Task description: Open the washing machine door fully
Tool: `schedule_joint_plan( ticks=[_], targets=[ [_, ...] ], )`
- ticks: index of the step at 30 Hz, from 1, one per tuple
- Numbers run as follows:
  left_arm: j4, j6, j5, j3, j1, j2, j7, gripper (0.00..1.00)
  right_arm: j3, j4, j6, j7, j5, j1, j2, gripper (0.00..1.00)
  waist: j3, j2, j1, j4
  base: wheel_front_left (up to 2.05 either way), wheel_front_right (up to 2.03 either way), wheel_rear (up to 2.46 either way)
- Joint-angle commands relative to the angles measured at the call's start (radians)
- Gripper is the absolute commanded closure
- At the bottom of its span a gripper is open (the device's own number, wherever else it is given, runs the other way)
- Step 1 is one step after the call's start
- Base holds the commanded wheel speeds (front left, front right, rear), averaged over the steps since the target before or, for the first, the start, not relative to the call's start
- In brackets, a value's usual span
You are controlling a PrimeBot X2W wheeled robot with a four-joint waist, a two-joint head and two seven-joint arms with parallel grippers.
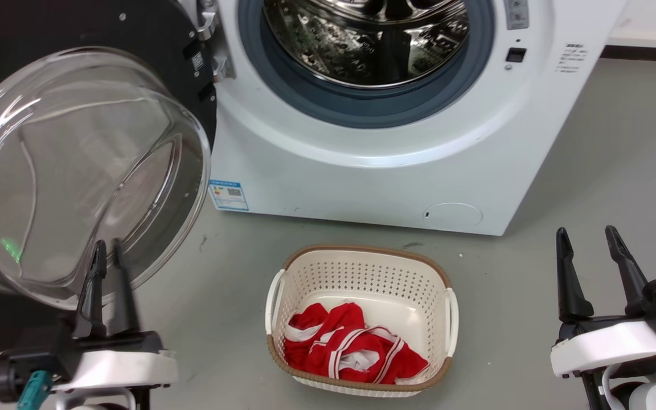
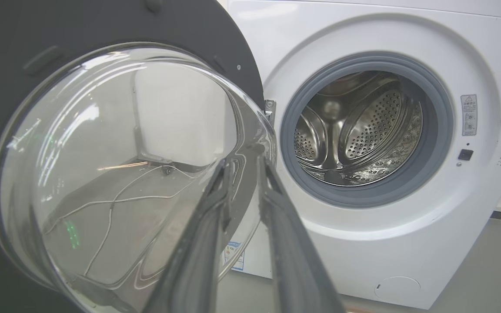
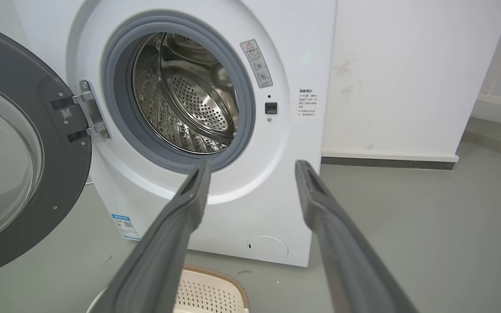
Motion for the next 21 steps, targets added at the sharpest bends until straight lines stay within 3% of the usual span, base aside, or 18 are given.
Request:
schedule_joint_plan(
  ticks=[1,11,21],
  targets=[
    [0.006,-0.012,0.009,-0.010,-0.016,-0.007,-0.002,0.00,0.004,-0.004,0.000,-0.005,0.004,0.006,0.001,0.00,-0.015,0.0000,0.0001,-0.019,0.00,0.00,0.00],
    [0.083,-0.060,0.054,-0.085,-0.077,-0.026,-0.002,0.00,0.001,-0.028,0.000,0.003,-0.031,0.025,0.001,0.00,-0.052,0.0000,0.0001,-0.090,0.00,0.00,0.00],
    [0.132,-0.042,0.082,-0.096,-0.039,-0.025,-0.002,0.00,0.017,-0.048,0.000,0.026,-0.054,0.072,0.001,0.00,-0.086,0.0000,0.0001,-0.127,0.00,0.00,0.00]
  ],
)
